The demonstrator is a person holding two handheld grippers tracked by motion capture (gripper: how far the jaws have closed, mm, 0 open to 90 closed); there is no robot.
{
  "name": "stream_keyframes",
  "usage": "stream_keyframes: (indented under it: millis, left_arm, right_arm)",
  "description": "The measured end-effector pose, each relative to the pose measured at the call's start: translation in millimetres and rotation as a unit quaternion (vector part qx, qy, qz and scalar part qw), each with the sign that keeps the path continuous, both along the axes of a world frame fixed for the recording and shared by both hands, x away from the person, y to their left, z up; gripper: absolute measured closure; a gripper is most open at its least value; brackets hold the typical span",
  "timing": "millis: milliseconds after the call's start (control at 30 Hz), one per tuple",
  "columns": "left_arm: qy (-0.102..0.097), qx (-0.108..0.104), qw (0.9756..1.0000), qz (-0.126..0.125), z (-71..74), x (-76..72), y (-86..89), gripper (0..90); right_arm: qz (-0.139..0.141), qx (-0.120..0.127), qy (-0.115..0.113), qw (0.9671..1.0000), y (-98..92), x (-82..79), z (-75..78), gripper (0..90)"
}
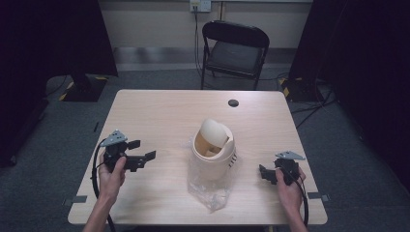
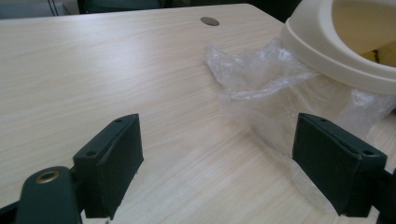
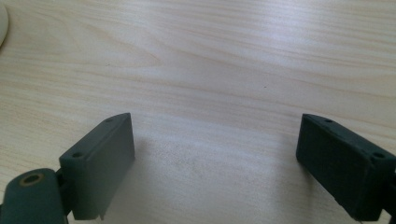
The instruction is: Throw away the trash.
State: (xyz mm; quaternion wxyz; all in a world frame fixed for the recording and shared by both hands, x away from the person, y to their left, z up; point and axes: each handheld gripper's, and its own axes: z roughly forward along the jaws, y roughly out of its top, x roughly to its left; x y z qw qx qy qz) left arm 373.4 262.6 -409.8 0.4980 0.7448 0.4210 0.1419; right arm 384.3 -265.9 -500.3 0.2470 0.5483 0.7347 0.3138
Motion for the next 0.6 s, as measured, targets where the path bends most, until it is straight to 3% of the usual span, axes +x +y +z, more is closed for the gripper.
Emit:
stream_keyframes:
  millis: [133, 333, 367, 467, 600]
  left_arm:
    - [0.021, -0.011, 0.9997, 0.01, -12.1, -2.3, 17.8, 15.9]
    - [0.032, 0.004, 0.9985, 0.045, -25.6, -6.2, 34.6, 15.9]
    - [0.042, 0.023, 0.9975, 0.053, -31.9, -6.5, 37.9, 15.9]
    - [0.046, 0.038, 0.9959, 0.068, -38.4, -7.1, 38.6, 15.9]
    - [0.06, 0.078, 0.992, 0.078, -50.1, -8.8, 38.2, 16.1]
  right_arm:
    - [0.0, 0.0, 0.0, 1.0, 0.0, 0.0, 0.0, 10.6]
    - [0.0, 0.0, 0.0, 1.0, -0.1, 0.1, 0.0, 10.6]
    - [0.0, 0.0, 0.0, 1.0, 0.0, 0.0, 0.0, 10.6]
    - [0.0, 0.0, 0.0, 1.0, -0.1, 0.0, 0.0, 10.5]
    - [0.0, 0.0, 0.0, 1.0, 0.0, 0.0, 0.0, 10.5]
